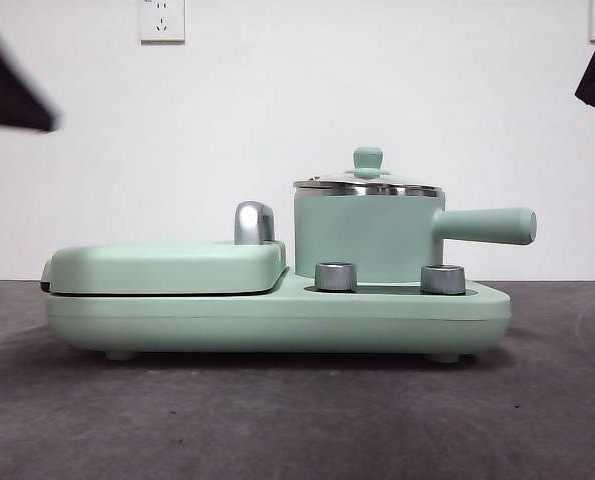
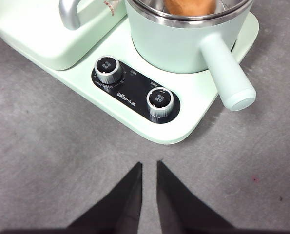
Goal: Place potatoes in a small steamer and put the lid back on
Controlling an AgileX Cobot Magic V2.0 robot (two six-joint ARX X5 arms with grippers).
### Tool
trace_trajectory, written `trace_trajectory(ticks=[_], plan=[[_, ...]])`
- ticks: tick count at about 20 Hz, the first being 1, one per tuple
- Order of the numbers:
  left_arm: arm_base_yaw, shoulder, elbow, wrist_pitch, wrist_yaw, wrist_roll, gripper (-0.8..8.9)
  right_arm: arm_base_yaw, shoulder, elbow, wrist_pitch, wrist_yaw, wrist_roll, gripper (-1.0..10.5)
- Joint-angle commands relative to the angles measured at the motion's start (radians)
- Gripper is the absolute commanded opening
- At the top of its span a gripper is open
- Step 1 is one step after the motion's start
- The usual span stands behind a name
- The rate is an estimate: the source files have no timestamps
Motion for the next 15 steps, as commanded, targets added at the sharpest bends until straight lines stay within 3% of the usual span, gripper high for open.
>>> trace_trajectory(ticks=[1, 4, 7, 10, 15], plan=[[0.105, -0.206, -0.162, 0.013, -0.08, 0.023, 0.06, 0.005, 0.004, 0.005, 0.01, -0.003, 0.002, 0.4], [0.223, -0.43, -0.228, -0.133, -0.159, 0.035, 0.06, 0.005, 0.004, 0.005, 0.01, -0.003, 0.002, 0.4], [0.258, -0.557, -0.249, -0.255, -0.206, 0.094, 0.06, 0.005, 0.004, 0.005, 0.01, -0.003, 0.002, 0.4], [0.261, -0.557, -0.318, -0.163, -0.206, 0.091, 0.06, 0.005, 0.003, 0.005, 0.011, -0.003, 0.002, 0.4], [0.262, -0.557, -0.333, -0.156, -0.202, 0.067, 0.06, 0.005, 0.003, 0.005, 0.014, -0.003, 0.002, 0.4]])
